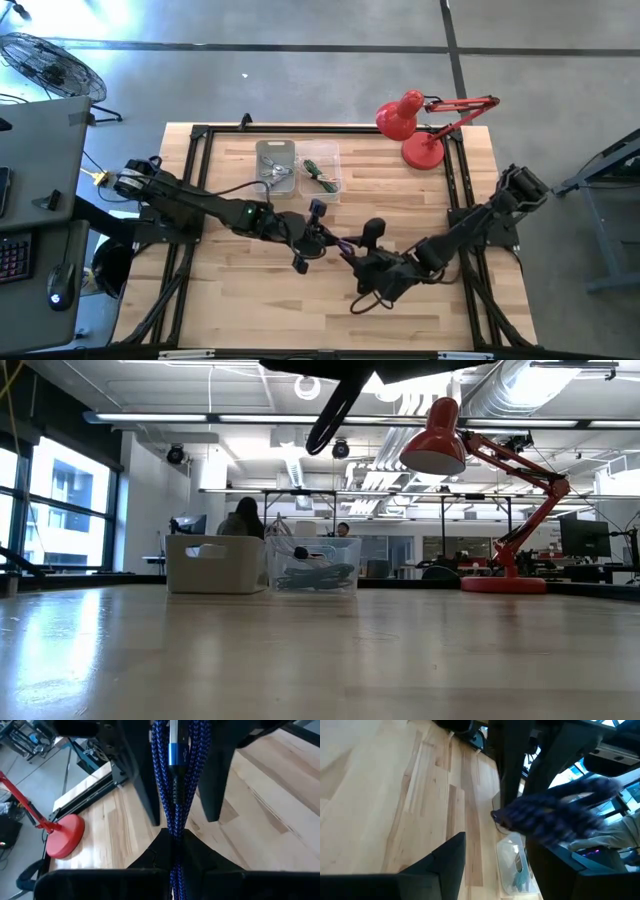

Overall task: Pick & Place USB Port
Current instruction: Put the purple patterned charger cable into the white bin

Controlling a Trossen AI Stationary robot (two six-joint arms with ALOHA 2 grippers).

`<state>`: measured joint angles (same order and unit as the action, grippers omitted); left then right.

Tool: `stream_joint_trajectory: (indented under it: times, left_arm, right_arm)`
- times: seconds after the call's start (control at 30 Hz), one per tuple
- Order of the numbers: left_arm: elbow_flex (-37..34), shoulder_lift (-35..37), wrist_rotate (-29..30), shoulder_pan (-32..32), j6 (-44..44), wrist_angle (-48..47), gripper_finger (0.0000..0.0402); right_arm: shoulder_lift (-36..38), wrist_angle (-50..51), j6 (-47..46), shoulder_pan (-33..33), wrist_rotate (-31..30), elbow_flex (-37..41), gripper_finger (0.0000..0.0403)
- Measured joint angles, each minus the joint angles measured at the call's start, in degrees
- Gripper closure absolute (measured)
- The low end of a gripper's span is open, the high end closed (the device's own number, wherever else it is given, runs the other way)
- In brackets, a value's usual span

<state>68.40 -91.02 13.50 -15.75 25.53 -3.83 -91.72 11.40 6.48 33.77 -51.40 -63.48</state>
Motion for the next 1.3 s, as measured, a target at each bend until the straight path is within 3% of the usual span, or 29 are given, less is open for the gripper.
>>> stream_joint_trajectory:
  times: [0.43, 0.7, 0.8, 1.0, 1.3]
  left_arm:
    - [-4.5, 0.0, 0.0, 0.0, 1.1, 5.0, 0.0388]
    - [-5.6, 0.0, -0.8, 0.0, 1.2, 7.3, 0.0388]
    - [-5.6, 0.0, -0.7, 0.0, 1.4, 7.2, 0.0389]
    - [-5.6, -0.1, -0.6, 0.0, 1.4, 6.9, 0.0388]
    - [-5.6, -0.1, -0.3, 0.1, 1.4, 7.0, 0.0385]
  right_arm:
    - [0.0, -4.5, 4.8, -0.4, 1.5, 0.0, 0.0223]
    - [0.0, -8.9, 7.3, -1.0, 6.1, 0.0, 0.0233]
    - [0.0, -9.5, 7.5, -1.6, 7.3, 0.0, 0.0267]
    - [0.1, -8.8, 8.1, -2.5, 8.1, -0.1, 0.0380]
    - [0.1, -8.4, 7.9, -2.7, 6.4, -0.1, 0.0382]
